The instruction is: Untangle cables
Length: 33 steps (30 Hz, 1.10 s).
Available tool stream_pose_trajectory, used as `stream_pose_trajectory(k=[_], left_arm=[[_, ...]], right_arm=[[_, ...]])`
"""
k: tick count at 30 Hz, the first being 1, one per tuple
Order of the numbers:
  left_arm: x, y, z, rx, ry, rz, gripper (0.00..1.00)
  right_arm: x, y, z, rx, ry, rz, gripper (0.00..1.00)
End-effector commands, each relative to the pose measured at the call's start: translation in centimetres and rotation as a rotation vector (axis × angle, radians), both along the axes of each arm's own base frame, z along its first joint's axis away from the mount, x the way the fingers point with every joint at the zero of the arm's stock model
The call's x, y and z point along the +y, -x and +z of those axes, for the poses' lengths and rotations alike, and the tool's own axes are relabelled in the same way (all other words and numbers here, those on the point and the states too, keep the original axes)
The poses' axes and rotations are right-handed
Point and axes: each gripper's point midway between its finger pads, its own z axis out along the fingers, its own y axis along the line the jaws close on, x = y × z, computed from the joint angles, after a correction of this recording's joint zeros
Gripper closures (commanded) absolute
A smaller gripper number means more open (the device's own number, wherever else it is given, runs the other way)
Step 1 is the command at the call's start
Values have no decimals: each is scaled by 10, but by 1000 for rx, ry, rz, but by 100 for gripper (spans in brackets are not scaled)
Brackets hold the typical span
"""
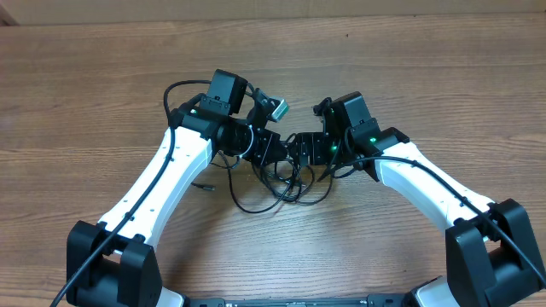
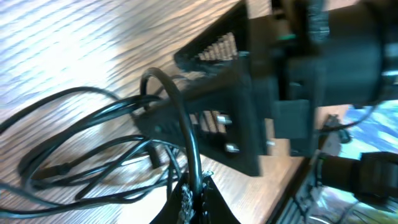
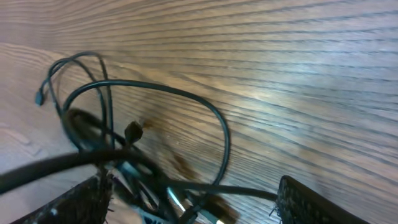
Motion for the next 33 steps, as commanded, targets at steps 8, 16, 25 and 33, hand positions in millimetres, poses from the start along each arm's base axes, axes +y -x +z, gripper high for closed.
stream_pose_trajectory(k=[8,16,25,33], left_arm=[[10,-12,2,-15,-60,83,96],[7,-10,4,-2,-40,80,96],[1,-7,9,11,4,61,96],[-12,-2,21,22,102,14,96]], right_arm=[[-7,4,-1,-1,34,-2,18],[-14,0,-4,-14,72,-27,21],[-18,-2,-6,-24,99,-43,22],[-19,-1,-17,3,111,-42,22]])
